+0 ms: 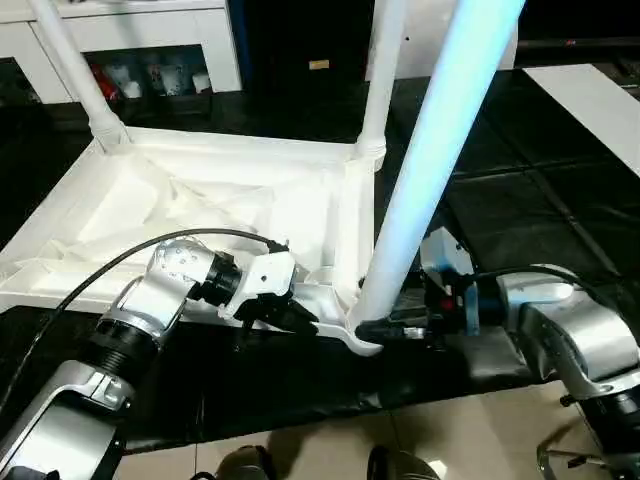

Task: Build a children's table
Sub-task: Rotate leg to tighten

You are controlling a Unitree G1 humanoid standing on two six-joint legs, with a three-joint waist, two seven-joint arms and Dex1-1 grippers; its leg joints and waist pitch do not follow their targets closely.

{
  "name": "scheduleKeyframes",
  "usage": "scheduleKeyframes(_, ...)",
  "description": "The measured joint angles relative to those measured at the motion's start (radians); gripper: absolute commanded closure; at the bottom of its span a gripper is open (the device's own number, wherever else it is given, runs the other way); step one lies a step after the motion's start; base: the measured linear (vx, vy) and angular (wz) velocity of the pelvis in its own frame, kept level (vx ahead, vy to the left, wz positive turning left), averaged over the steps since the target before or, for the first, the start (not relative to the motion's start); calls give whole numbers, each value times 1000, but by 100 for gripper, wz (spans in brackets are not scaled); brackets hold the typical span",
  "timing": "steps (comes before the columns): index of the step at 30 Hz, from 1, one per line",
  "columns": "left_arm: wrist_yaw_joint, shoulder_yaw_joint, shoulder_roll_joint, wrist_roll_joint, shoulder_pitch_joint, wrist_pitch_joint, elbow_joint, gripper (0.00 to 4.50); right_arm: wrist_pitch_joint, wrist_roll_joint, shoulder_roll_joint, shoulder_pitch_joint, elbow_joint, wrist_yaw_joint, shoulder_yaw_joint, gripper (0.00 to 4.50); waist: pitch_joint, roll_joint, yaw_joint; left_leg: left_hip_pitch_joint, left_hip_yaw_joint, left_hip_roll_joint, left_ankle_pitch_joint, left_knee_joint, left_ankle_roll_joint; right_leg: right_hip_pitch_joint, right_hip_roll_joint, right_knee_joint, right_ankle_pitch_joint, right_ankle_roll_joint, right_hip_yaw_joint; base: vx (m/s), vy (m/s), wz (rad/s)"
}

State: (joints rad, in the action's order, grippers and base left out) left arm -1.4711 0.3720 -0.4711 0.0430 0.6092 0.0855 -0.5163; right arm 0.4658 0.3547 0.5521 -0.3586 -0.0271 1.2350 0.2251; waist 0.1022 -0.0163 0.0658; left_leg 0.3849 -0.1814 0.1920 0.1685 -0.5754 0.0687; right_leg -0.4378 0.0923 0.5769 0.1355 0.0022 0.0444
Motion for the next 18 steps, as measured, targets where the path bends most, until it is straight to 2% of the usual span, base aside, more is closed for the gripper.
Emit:
scheduleKeyframes(12, -8, 0, -1, 1, 2, 1, -5, 450, -13, -11, 11, -34, 41, 17, 16, 238, 0, 1, 1, 0, 0, 0, 0, 0, 0, 0, 0, 0, 0, 0, 0, 0, 0, 0)
scheduleKeyframes(18, -5, -6, 9, 7, 2, -50, 3, 450, 5, -6, 10, -23, 28, 6, 7, 250, 0, 1, 7, 0, 0, 0, 0, 0, 0, 0, 0, 0, 0, 0, 0, 0, 0, 0)
